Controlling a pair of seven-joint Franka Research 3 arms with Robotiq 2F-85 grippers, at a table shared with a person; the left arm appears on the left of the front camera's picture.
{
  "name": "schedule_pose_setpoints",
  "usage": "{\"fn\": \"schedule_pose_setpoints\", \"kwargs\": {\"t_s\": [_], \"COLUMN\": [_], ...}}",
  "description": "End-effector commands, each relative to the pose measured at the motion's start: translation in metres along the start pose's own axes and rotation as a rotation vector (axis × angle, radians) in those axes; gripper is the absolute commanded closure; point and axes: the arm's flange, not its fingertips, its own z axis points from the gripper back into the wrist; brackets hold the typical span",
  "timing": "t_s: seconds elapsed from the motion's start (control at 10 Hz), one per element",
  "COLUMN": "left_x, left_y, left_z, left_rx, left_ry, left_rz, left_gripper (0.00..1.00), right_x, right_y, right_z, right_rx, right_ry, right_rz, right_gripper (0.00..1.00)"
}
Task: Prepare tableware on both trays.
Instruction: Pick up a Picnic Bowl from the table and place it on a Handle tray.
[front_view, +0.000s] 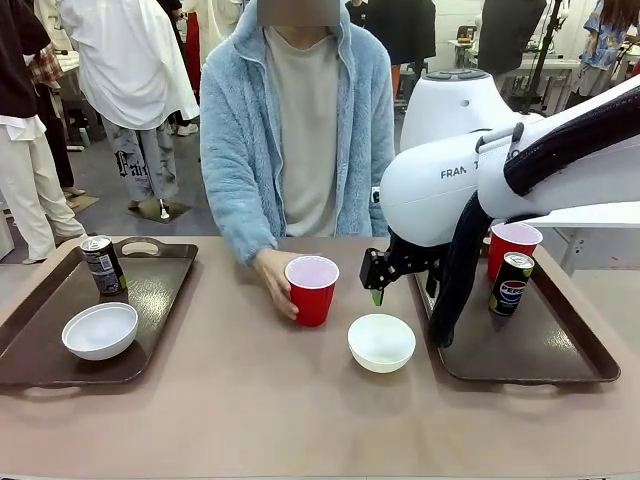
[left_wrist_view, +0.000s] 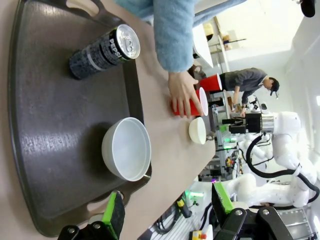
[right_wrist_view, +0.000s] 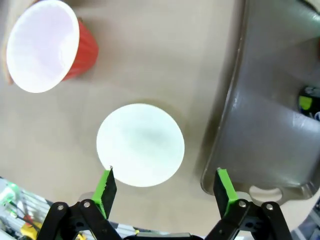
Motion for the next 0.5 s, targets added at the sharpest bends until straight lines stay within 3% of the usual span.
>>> {"fn": "schedule_pose_setpoints", "kwargs": {"t_s": [0.0,0.1,0.4], "left_x": [-0.001,-0.001,-0.001], "left_y": [0.001,0.001,0.001], "left_z": [0.002,0.002,0.002], "left_rx": [-0.012,-0.012,-0.012], "left_ry": [-0.002,-0.002,-0.002], "left_rz": [-0.017,-0.017,-0.017], "left_gripper": [0.07,0.07,0.07], "right_x": [-0.061,-0.104,-0.110], "right_y": [-0.012,-0.034,-0.040], "right_z": [0.032,0.054,0.061], "right_rx": [-0.006,0.069,0.145], "right_ry": [0.156,0.146,0.117], "right_rz": [0.034,0.111,0.110], "right_gripper": [0.00,0.00,0.00]}}
